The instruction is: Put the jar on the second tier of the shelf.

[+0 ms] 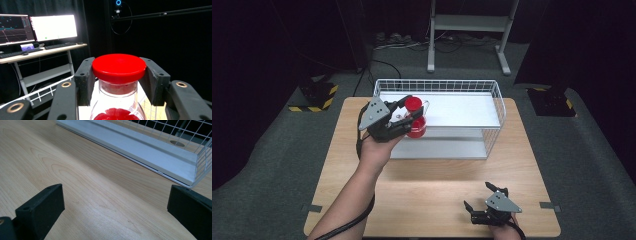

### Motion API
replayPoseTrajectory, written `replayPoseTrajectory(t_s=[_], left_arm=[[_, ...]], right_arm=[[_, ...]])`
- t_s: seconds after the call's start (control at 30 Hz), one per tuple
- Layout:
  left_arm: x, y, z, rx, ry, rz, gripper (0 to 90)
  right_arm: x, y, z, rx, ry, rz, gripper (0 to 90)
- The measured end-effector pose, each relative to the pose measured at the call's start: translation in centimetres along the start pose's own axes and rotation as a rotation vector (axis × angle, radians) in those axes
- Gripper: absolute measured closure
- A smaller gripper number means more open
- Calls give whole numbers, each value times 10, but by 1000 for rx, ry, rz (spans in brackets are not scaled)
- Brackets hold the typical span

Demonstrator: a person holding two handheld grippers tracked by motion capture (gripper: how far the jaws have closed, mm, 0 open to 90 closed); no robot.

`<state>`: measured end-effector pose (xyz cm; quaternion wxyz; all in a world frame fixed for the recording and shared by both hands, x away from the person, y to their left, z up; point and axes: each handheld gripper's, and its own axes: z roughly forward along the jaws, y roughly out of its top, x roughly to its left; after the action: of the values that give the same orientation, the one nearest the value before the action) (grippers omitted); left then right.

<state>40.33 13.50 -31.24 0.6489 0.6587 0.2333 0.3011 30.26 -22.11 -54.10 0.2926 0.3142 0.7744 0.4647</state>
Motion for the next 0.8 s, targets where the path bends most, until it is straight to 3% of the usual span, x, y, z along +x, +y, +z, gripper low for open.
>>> replayPoseTrajectory(t_s=[0.2, 0.8], left_arm=[[3, 3, 12, 2, 11, 6, 486], [20, -7, 40, -3, 48, -29, 486]], right_arm=[[0, 0, 0, -1, 3, 3, 6], [-2, 0, -1, -6, 8, 22, 6]])
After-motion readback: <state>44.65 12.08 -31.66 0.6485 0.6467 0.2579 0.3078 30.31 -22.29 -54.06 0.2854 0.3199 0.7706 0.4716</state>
